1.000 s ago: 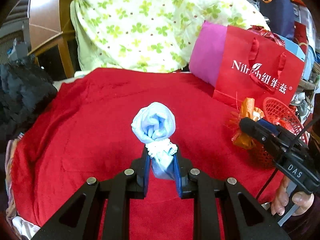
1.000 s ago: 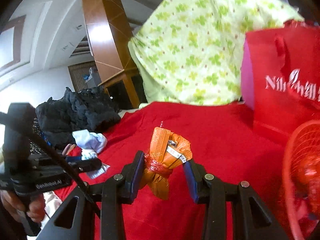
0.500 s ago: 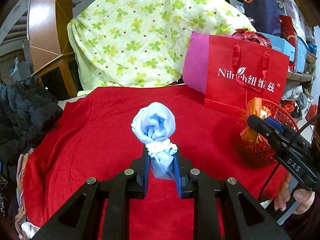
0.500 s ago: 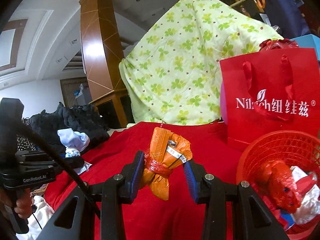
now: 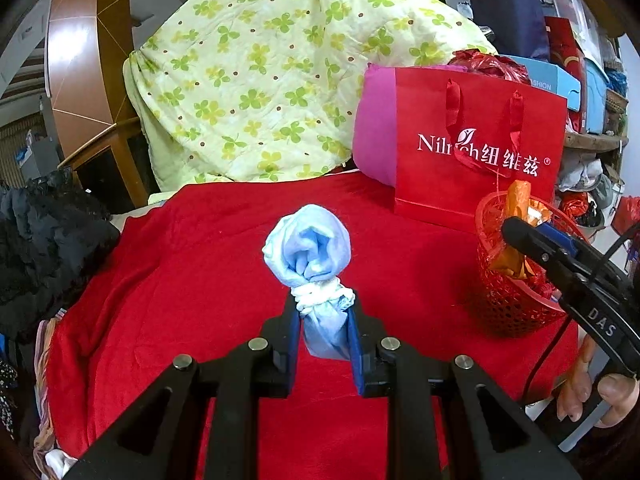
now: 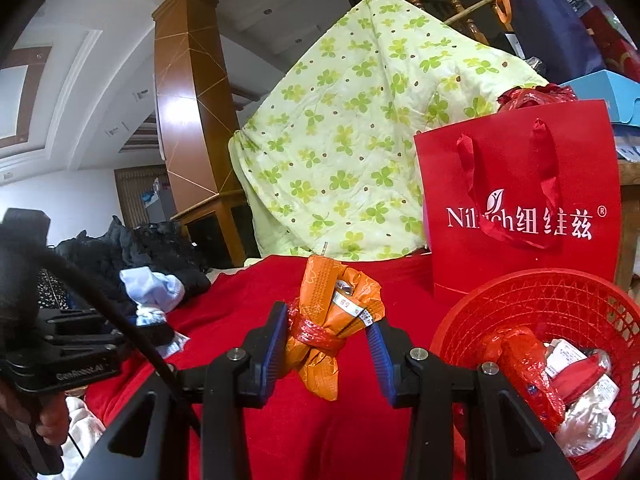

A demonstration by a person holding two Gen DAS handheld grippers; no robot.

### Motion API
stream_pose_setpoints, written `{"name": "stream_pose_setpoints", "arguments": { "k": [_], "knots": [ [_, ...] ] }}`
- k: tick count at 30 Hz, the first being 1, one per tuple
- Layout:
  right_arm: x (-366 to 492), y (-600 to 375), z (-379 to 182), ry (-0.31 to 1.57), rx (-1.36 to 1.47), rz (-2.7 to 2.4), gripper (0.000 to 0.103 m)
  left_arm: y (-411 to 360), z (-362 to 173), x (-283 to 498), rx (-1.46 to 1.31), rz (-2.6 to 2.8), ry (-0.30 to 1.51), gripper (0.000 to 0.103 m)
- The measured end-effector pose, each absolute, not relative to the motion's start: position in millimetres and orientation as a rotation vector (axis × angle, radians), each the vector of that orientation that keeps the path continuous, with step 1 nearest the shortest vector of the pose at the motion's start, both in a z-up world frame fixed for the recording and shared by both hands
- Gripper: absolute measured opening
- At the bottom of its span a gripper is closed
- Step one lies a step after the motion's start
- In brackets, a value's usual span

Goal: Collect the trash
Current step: 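Carry the orange wrapper and blue-white tissue over the red mesh basket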

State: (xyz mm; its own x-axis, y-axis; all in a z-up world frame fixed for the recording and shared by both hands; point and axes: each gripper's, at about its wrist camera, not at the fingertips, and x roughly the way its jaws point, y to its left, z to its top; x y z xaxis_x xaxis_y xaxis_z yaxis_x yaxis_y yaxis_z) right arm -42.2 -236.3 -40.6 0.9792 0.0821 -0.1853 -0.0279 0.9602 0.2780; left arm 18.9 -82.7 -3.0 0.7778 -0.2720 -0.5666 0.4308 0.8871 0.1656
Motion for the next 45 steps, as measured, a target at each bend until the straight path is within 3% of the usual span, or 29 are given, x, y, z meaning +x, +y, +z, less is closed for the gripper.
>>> {"name": "stream_pose_setpoints", "arguments": {
  "k": [45],
  "knots": [
    [-71.4,-278.3,-46.0,0.179,0.337,0.003,0.042,-133.0,-21.6,7.4,0.384,-0.434,0.593,0.023]
  ]
}}
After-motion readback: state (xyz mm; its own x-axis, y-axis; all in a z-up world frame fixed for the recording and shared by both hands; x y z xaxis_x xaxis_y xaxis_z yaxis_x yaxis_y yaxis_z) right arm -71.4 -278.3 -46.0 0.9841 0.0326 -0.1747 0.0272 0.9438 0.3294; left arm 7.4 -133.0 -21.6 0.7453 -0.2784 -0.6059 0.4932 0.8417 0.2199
